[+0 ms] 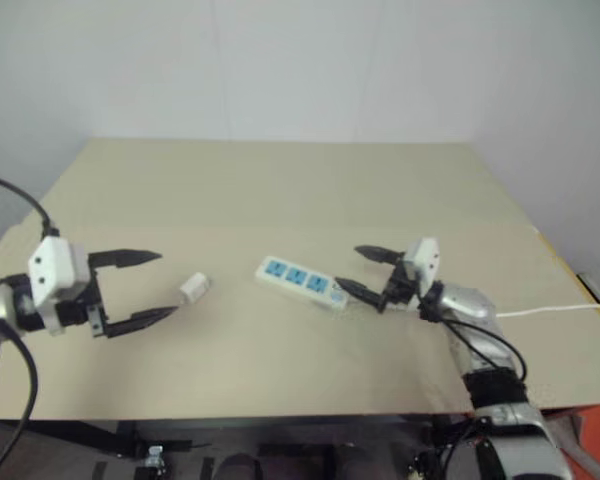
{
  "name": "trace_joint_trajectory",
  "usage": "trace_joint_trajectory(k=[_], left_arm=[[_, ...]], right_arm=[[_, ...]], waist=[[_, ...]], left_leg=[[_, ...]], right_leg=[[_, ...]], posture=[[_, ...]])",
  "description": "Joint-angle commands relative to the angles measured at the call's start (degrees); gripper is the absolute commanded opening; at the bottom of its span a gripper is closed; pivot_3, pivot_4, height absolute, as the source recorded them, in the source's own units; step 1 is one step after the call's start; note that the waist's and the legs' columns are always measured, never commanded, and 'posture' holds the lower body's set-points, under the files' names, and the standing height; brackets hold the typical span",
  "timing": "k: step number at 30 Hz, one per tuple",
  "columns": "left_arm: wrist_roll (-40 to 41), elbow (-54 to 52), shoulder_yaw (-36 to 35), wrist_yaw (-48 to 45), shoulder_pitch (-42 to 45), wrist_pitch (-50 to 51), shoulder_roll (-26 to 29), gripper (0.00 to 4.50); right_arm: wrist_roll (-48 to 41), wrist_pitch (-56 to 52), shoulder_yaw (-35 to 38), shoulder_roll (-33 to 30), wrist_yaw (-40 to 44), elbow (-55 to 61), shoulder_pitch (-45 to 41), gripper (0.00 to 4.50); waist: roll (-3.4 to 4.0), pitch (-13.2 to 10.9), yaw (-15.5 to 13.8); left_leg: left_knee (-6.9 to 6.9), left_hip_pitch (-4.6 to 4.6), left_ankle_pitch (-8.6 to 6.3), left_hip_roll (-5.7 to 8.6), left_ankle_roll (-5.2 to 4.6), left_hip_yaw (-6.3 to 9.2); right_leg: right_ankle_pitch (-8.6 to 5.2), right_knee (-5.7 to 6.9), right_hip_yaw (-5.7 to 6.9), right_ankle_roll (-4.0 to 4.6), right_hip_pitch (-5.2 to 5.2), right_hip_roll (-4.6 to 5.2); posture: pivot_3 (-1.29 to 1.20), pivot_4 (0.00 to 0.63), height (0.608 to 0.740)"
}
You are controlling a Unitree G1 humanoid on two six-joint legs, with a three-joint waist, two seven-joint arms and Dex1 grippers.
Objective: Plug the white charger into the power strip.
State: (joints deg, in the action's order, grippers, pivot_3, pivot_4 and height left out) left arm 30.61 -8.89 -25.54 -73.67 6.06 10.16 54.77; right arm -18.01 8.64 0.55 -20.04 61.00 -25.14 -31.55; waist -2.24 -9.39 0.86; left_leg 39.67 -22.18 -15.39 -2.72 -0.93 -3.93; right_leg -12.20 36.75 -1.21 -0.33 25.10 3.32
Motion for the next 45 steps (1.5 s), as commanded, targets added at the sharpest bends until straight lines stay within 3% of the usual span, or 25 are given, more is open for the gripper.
trace_joint_trajectory(k=[1, 12, 26, 45], left_arm=[[1.8, -1.5, -1.9, -0.3, -0.2, -0.1, 0.8, 4.5], [4.7, -5.7, -3.1, 0.7, -3.4, 2.5, 0.5, 4.5], [5.2, -7.3, -4.4, 1.0, -5.0, 3.5, 0.8, 4.5], [4.8, -7.2, -4.4, 1.1, -5.5, 3.1, 0.3, 4.5]], right_arm=[[0.8, 4.4, -0.6, 1.0, 2.9, -6.1, -2.9, 4.46], [4.3, 12.5, -1.0, 2.9, 7.0, -25.3, -10.2, 4.46], [7.7, 15.2, -1.4, 6.2, 7.1, -36.1, -13.6, 4.46], [7.4, 17.5, 0.9, 5.4, 7.3, -34.2, -12.3, 4.46]], waist=[[0.01, 0.0, 0.0], [0.04, 0.0, 0.3], [0.04, 0.0, 1.9], [0.05, 0.0, 1.6]], left_leg=[[0.0, 0.01, 0.0, 0.0, 0.0, 0.0], [-0.01, 0.06, 0.0, -0.02, 0.0, 0.0], [-0.05, 0.17, 0.0, -0.06, 0.01, 0.0], [-0.28, 0.59, 0.01, -0.05, 0.05, 0.0]], right_leg=[[0.0, 0.0, 0.0, 0.0, 0.0, 0.01], [0.0, 0.04, 0.0, 0.02, -0.01, 0.0], [0.0, 0.09, -0.01, 0.05, -0.07, -0.01], [-0.03, 0.01, -0.01, 0.11, -0.38, 0.03]], posture=[[0.0, 0.15, 0.74], [0.0, 0.15, 0.74], [0.0, 0.15, 0.74], [0.0, 0.15, 0.74]])
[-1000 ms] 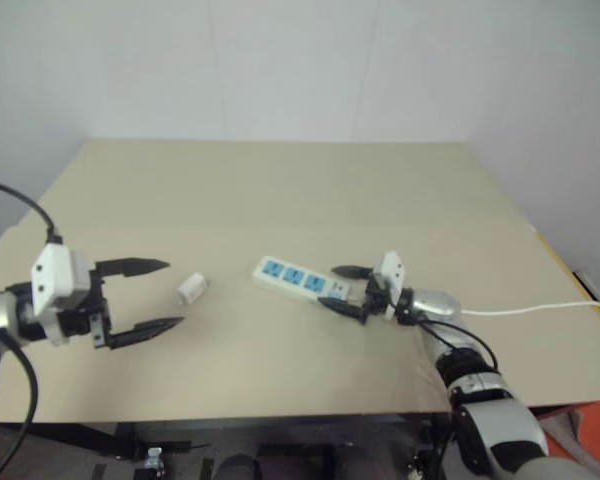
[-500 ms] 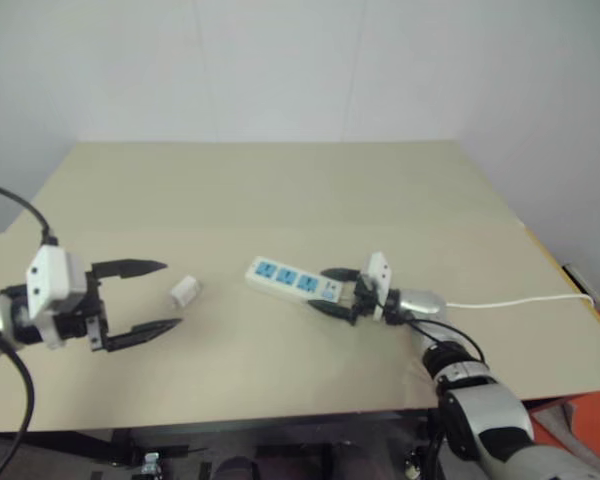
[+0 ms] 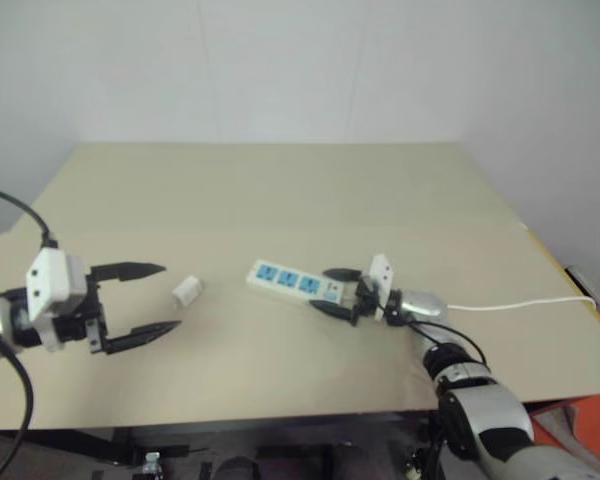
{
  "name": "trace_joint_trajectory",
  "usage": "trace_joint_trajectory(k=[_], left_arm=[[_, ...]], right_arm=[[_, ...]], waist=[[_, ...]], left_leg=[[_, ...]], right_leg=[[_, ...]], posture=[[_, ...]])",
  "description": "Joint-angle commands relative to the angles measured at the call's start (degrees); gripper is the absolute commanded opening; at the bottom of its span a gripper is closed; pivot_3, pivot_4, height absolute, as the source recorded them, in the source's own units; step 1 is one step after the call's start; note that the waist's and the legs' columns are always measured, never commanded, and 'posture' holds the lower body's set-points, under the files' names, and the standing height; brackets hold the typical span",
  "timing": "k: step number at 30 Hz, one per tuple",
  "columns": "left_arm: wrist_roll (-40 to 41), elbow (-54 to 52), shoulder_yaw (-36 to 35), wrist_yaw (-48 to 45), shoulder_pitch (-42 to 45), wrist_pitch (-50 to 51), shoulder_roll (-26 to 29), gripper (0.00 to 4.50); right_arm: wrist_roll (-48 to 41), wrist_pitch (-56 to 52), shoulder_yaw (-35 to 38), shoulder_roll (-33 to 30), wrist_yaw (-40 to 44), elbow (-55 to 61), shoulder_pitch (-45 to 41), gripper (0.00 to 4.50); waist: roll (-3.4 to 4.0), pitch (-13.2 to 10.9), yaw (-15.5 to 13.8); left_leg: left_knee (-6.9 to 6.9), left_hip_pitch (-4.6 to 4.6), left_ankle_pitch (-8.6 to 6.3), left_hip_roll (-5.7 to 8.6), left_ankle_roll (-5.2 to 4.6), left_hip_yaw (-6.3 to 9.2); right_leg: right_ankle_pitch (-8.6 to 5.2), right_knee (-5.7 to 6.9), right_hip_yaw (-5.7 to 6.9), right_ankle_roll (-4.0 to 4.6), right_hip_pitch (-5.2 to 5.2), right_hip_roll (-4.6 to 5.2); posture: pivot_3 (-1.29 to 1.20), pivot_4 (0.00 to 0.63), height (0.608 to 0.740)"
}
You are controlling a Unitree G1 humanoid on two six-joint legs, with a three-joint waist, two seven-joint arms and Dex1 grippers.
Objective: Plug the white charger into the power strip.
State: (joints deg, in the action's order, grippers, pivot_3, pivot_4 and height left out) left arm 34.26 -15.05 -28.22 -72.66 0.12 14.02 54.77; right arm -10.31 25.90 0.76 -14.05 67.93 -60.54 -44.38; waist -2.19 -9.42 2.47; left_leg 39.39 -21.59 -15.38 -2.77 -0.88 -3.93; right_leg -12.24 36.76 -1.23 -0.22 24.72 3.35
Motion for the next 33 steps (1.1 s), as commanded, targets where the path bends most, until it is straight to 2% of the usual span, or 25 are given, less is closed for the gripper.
trace_joint_trajectory(k=[1, 6, 18, 33], left_arm=[[1.1, -0.9, -1.6, 0.0, 0.6, -0.8, 0.3, 4.5], [1.0, -0.9, -1.7, 0.0, 0.6, -0.9, 0.5, 4.5], [0.6, -1.1, -1.4, 0.9, 0.2, -1.2, 0.0, 4.5], [0.7, -1.9, -1.9, 1.2, 0.1, -0.7, 0.4, 4.5]], right_arm=[[0.0, 0.1, 0.4, -0.6, 0.6, 1.0, 0.7, 4.46], [0.8, 0.3, -0.1, -0.9, 0.9, 1.1, 1.0, 4.46], [-2.2, -4.6, 0.1, -0.7, 2.7, 13.7, 5.7, 4.46], [1.6, -3.0, -2.0, 1.1, 1.2, 4.8, 4.2, 4.46]], waist=[[0.0, 0.0, 0.0], [0.0, 0.0, 0.0], [0.04, 0.0, 0.1], [0.04, 0.0, 0.2]], left_leg=[[0.0, 0.0, 0.0, 0.0, 0.0, 0.0], [-0.04, 0.02, 0.0, 0.0, 0.0, 0.0], [-0.11, 0.01, 0.01, -0.01, 0.02, 0.0], [-0.2, 0.03, 0.02, -0.02, 0.04, -0.07]], right_leg=[[0.0, 0.0, 0.0, 0.0, 0.0, 0.0], [-0.01, -0.02, 0.0, 0.01, 0.0, 0.0], [-0.01, 0.0, -0.03, 0.02, 0.09, -0.01], [-0.03, 0.0, -0.06, 0.05, 0.15, -0.04]], posture=[[0.0, 0.15, 0.74], [0.0, 0.15, 0.74], [0.0, 0.15, 0.74], [0.0, 0.15, 0.74]])
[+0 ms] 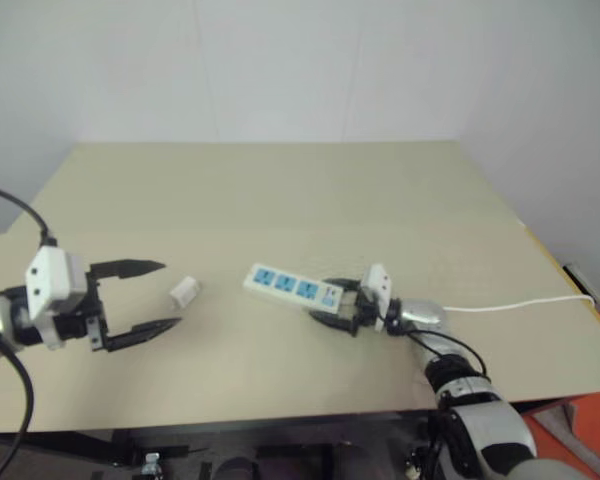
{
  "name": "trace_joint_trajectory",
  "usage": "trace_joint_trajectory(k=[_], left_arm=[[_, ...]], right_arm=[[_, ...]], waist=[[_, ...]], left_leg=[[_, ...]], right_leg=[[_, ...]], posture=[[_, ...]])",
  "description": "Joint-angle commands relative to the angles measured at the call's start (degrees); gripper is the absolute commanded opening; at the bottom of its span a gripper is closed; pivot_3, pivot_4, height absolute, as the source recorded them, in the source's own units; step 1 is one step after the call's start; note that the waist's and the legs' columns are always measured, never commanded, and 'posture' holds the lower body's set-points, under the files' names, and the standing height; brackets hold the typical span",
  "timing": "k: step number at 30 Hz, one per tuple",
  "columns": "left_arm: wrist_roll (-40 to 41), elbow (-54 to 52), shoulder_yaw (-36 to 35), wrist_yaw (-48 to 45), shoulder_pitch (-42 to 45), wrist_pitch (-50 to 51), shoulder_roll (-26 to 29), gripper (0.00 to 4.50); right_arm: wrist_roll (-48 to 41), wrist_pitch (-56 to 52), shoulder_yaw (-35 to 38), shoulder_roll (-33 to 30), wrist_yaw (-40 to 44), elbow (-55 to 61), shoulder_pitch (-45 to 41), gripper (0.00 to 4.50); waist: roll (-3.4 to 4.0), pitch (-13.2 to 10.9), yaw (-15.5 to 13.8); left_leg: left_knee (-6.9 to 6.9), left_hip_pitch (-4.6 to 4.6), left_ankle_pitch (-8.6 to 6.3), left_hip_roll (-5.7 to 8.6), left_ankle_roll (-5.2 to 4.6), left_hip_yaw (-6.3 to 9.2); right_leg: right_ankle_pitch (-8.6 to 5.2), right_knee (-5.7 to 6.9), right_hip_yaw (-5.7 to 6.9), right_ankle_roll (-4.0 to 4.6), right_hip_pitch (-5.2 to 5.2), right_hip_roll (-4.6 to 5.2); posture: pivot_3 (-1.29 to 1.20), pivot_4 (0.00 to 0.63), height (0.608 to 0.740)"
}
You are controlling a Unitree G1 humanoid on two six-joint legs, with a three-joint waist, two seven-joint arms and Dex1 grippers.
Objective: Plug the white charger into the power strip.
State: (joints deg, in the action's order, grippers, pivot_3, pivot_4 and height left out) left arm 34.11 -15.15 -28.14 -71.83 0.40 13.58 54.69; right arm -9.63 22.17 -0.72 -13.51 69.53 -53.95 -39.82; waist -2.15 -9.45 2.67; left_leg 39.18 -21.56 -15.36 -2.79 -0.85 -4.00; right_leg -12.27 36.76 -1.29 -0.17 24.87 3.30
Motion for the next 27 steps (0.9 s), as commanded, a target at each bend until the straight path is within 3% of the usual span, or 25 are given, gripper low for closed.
trace_joint_trajectory(k=[1, 7, 23, 27], left_arm=[[0.9, -1.8, -2.1, 0.5, -0.3, -0.2, 0.5, 4.5], [1.1, -2.1, -2.5, 0.5, -0.8, -0.2, 0.7, 4.5], [1.5, -1.6, -2.5, -1.0, -0.2, 0.0, 1.6, 4.5], [1.6, -1.3, -2.3, -1.4, 0.2, 0.1, 1.9, 4.5]], right_arm=[[1.1, 1.0, -0.6, 0.6, -0.5, -2.4, -0.6, 4.46], [2.2, 2.4, -1.1, 0.7, 0.0, -5.2, -1.8, 4.46], [3.6, 5.7, -2.3, 3.5, 2.2, -8.0, -1.8, 4.46], [3.5, 6.7, -2.1, 3.9, 2.1, -8.3, -1.9, 3.57]], waist=[[0.0, 0.0, 0.0], [0.0, 0.0, 0.1], [-0.01, 0.0, 1.2], [-0.01, 0.0, 1.4]], left_leg=[[0.0, 0.03, 0.0, 0.0, 0.0, 0.0], [-0.13, 0.5, 0.01, -0.01, 0.01, -0.02], [-0.32, 0.58, 0.01, -0.09, 0.03, 0.02], [-0.35, 0.6, 0.01, -0.09, 0.03, 0.12]], right_leg=[[0.0, 0.01, -0.01, 0.0, -0.01, 0.0], [-0.03, -0.06, -0.02, 0.03, -0.46, 0.0], [-0.1, -0.05, -0.01, 0.15, -0.46, -0.08], [-0.1, -0.05, -0.02, 0.16, -0.46, -0.08]], posture=[[0.0, 0.15, 0.74], [0.0, 0.15, 0.74], [0.0, 0.15, 0.74], [0.0, 0.15, 0.74]])
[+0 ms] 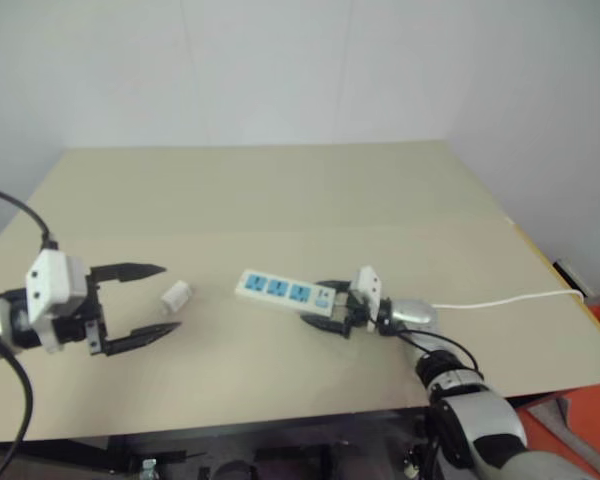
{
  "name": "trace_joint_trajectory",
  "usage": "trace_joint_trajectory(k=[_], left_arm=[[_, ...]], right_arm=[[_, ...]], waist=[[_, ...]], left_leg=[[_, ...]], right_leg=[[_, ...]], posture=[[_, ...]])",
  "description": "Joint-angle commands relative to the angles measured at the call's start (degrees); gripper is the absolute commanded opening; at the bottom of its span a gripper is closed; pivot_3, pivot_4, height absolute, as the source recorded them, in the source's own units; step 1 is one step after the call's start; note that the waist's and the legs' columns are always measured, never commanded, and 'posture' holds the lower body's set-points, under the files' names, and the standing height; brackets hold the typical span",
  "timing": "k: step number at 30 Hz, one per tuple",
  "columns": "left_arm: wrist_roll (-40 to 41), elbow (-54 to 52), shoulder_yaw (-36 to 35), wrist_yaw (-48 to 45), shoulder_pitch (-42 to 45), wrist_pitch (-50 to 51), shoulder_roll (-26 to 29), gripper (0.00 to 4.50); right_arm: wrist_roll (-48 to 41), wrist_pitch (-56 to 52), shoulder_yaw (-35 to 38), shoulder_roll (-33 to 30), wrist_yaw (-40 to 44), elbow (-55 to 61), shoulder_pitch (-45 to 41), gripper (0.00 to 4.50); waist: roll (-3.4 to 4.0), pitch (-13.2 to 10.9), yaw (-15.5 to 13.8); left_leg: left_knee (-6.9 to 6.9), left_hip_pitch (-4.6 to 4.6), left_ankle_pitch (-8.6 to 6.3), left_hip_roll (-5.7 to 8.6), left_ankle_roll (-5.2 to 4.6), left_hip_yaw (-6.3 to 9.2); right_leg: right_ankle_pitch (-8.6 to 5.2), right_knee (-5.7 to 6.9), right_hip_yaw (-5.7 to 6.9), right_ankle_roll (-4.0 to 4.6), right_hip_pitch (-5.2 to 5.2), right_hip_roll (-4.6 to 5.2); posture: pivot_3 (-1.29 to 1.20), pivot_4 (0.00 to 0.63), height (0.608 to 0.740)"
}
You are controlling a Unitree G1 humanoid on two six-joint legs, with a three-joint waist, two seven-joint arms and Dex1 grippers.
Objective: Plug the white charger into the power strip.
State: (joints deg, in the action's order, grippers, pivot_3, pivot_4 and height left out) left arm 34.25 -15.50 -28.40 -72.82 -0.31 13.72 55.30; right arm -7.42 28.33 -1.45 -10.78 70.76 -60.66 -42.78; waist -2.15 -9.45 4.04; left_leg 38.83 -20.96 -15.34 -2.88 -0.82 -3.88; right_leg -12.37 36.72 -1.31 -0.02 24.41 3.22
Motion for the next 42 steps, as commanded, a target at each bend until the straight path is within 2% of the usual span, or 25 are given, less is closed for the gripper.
trace_joint_trajectory(k=[1, 6, 11, 19, 23, 27, 30, 33, 37, 42], left_arm=[[1.4, -0.8, -1.9, -0.6, 1.0, 0.0, 1.4, 4.5], [1.2, 0.7, -0.1, -2.1, 2.8, -0.3, 2.2, 4.5], [0.7, 3.6, 2.4, -3.0, 7.4, 0.1, 2.9, 4.5], [-5.7, 10.6, 9.7, 2.2, 19.2, 2.9, 5.4, 4.5], [-8.7, 11.7, 15.2, 5.5, 27.0, 8.8, 7.2, 4.5], [-19.5, 11.1, 26.0, 9.2, 35.1, 14.0, 9.9, 4.5], [-23.2, 11.4, 34.8, 9.1, 45.8, 28.5, 9.6, 4.5], [-24.6, 15.6, 42.2, 9.2, 57.9, 44.2, 5.6, 4.5], [-25.3, 32.2, 62.8, 0.6, 80.0, 66.5, -0.1, 4.5], [-27.1, 42.1, 80.2, -3.3, 89.3, 70.9, -4.1, 4.5]], right_arm=[[1.2, 0.8, -1.3, 1.2, 0.9, -1.6, 1.1, 3.4], [0.2, 1.4, -0.7, 1.2, 1.8, -0.4, 0.4, 3.41], [-3.2, 0.6, 0.3, 0.8, 5.5, 5.8, 0.2, 3.41], [-7.2, -4.7, -1.6, -0.6, 13.3, 19.3, 4.4, 3.41], [-6.5, -5.2, -3.4, -0.6, 14.5, 20.0, 5.8, 3.41], [-5.6, -4.0, -4.4, 0.0, 13.7, 18.2, 5.8, 3.41], [-5.7, -3.7, -4.8, 0.2, 13.4, 17.8, 5.9, 3.41], [-5.8, -3.8, -5.0, 0.2, 13.7, 18.3, 6.5, 3.41], [-5.5, -3.4, -5.8, -0.5, 14.7, 18.7, 7.9, 3.41], [-5.1, -3.1, -6.4, -0.9, 14.3, 18.4, 8.5, 3.41]], waist=[[0.0, 0.0, 0.0], [0.0, 0.0, 0.0], [0.02, 0.0, -0.1], [0.06, -0.2, -0.9], [0.05, -0.2, -1.3], [0.04, -0.3, -1.5], [0.01, -0.3, -1.6], [-0.07, -0.4, -1.8], [-0.19, -0.5, -1.9], [-0.14, -0.5, -1.2]], left_leg=[[0.0, 0.01, 0.0, 0.0, 0.0, 0.02], [0.0, 0.02, 0.0, -0.01, 0.0, 0.04], [-0.01, -0.05, 0.0, 0.0, 0.0, 0.04], [-0.01, -0.33, 0.01, 0.05, 0.01, 0.04], [0.0, -0.55, 0.0, 0.06, 0.02, -0.08], [0.06, -0.81, 0.06, 0.11, 0.1, -0.08], [0.08, -0.88, 0.06, 0.12, 0.11, -0.06], [0.16, -1.05, 0.07, 0.14, 0.12, 0.03], [0.23, -1.18, 0.1, 0.2, 0.16, 0.21], [0.12, -1.1, 0.1, 0.26, 0.16, 0.31]], right_leg=[[0.0, 0.0, 0.0, 0.0, 0.0, 0.0], [0.0, 0.02, 0.0, 0.01, 0.0, -0.01], [-0.01, 0.01, 0.0, 0.01, 0.08, -0.02], [0.0, 0.01, 0.01, -0.02, 0.34, 0.02], [0.0, 0.07, 0.02, -0.02, 0.57, 0.0], [0.01, 0.17, 0.03, -0.02, 0.79, -0.03], [0.0, 0.14, 0.05, -0.02, 0.8, -0.05], [0.0, 0.14, 0.14, -0.06, 0.84, -0.07], [-0.02, 0.11, 0.32, -0.1, 0.84, -0.07], [-0.1, 0.14, 0.15, -0.23, 0.85, -0.06]], posture=[[0.0, 0.15, 0.74], [0.0, 0.15, 0.74], [0.0, 0.15, 0.74], [0.0, 0.15, 0.74], [0.0, 0.15, 0.74], [0.0, 0.15, 0.74], [0.0, 0.15, 0.74], [0.0, 0.15, 0.74], [0.0, 0.15, 0.74], [0.0, 0.15, 0.74]])
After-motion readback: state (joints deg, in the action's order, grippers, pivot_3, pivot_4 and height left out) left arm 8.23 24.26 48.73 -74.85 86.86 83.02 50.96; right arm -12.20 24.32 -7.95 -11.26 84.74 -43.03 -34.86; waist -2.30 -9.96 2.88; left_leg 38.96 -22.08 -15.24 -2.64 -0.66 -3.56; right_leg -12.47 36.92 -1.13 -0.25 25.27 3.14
